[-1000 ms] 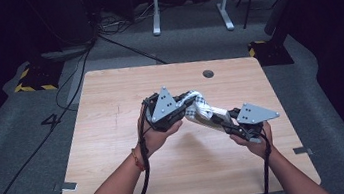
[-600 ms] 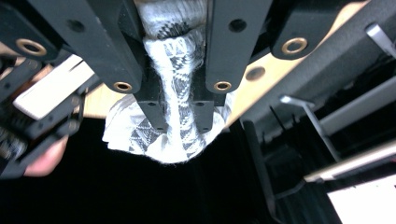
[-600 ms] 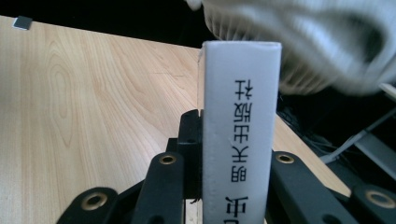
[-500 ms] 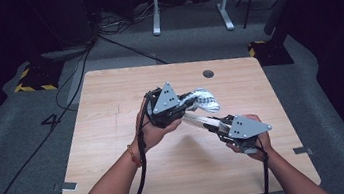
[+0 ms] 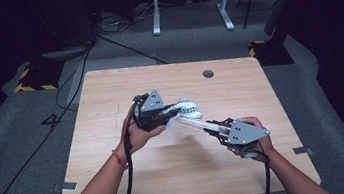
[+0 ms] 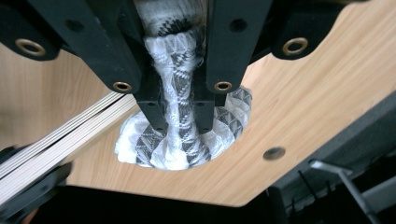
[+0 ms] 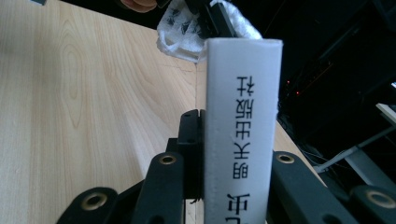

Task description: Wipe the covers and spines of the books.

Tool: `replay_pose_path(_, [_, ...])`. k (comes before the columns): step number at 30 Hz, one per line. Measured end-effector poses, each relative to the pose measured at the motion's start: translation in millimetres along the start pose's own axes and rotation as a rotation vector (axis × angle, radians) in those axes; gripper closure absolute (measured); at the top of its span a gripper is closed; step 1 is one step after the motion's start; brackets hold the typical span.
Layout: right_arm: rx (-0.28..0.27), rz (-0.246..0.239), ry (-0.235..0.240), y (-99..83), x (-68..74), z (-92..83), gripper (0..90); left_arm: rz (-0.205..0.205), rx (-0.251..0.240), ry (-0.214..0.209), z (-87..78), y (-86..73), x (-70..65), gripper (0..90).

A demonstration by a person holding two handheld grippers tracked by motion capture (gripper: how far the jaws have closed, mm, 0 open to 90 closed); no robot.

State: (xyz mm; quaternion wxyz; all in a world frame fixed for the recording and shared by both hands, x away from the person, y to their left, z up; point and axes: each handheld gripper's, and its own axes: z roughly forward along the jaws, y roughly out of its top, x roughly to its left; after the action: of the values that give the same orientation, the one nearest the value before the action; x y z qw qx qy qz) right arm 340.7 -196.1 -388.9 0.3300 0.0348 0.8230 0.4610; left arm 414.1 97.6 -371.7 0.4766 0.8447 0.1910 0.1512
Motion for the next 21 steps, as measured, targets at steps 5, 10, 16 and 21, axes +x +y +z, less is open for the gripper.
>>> replay_pose_path(5, [0.001,-0.032,0.009,1.6,4.7,1.8,75.4,-0.028,0.009,0.01,-6.0,-10.0,9.0,80.9])
replay_pose_path(10, [0.03,-0.152,-0.02,8.2,17.1,4.1,75.4,-0.006,-0.005,-0.033,-9.6,-5.0,4.0,80.9])
replay_pose_path(16, [0.076,-0.29,-0.038,12.9,32.4,8.8,75.4,0.023,0.005,-0.088,-4.4,1.6,-5.5,81.0])
replay_pose_path(21, [0.102,-0.389,-0.046,16.7,43.3,12.7,75.4,0.046,0.022,-0.112,0.4,6.8,-12.0,81.0])
